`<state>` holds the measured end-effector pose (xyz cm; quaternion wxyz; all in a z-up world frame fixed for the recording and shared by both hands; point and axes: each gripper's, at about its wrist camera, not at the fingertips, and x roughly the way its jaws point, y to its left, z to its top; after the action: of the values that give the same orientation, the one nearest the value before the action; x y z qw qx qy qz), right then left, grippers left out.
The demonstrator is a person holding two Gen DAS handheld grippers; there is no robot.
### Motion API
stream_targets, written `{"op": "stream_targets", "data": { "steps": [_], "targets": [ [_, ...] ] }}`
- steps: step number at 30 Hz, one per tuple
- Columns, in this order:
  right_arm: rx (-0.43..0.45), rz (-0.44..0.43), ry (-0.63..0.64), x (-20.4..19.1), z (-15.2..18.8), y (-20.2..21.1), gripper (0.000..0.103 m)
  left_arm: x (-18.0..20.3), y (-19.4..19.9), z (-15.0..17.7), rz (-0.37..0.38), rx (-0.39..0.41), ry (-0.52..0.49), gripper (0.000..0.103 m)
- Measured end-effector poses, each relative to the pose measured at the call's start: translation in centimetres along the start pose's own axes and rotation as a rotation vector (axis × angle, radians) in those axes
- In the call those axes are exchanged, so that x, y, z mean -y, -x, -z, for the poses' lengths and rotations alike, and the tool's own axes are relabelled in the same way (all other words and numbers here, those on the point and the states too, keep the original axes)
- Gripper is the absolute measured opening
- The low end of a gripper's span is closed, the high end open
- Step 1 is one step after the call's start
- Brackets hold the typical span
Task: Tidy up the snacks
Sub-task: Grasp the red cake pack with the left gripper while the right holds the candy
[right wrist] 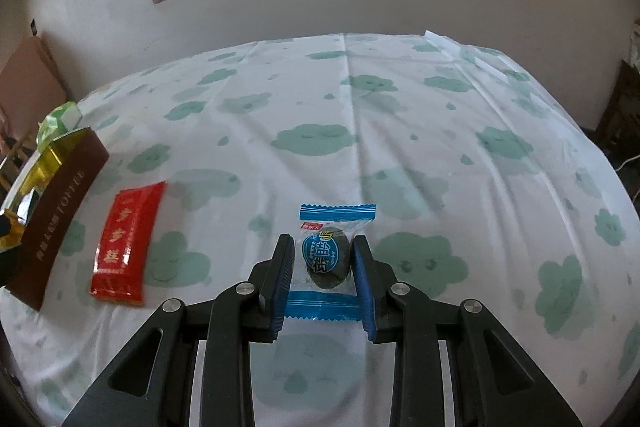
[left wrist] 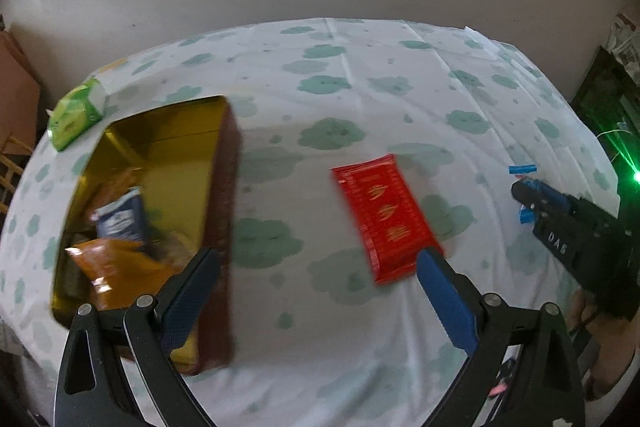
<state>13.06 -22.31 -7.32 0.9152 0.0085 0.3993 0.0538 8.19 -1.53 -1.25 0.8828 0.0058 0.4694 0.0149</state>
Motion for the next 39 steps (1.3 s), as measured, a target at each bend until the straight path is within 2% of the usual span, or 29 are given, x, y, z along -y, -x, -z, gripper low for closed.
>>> {"op": "stream_targets", "data": {
  "steps": [8, 11, 22, 25, 29, 37, 39],
  "targets": [
    [-0.027, -0.024, -0.049, 0.8, 0.0, -0.7, 0.030, 1.7, -3.8, -1.4, 0.036, -0.076, 0.077, 0.097],
    [-0.027, -0.024, -0.052, 0.8, 0.0, -0.8, 0.031, 2.2, -4.7, -1.7, 0.034, -0.081, 0.098, 0.096],
    [-0.027, -0.013, -0.054, 0.6, 0.0, -0.9, 0.031, 3.7, -8.0, -2.5, -0.031, -0.115, 0.054, 0.096],
    [-0.028, -0.009, -0.054, 0.5, 0.0, -0.9, 0.031, 3.3, -8.6, -2.6, -0.024, -0.125, 0.058, 0.094],
    [-0.028, -0.003, -0.053, 0.5, 0.0, -1.0, 0.031, 3.0, -8.6, -2.6, -0.008, -0.126, 0.052, 0.079],
    [-0.029, 0.006, -0.051, 0.3, -0.1, -1.2, 0.031, 2.3, -8.1, -2.4, 0.012, -0.100, 0.024, 0.057],
    [-0.029, 0.007, -0.052, 0.2, -0.1, -1.2, 0.031, 2.3, -8.0, -2.3, 0.016, -0.095, 0.015, 0.048]
  ]
}}
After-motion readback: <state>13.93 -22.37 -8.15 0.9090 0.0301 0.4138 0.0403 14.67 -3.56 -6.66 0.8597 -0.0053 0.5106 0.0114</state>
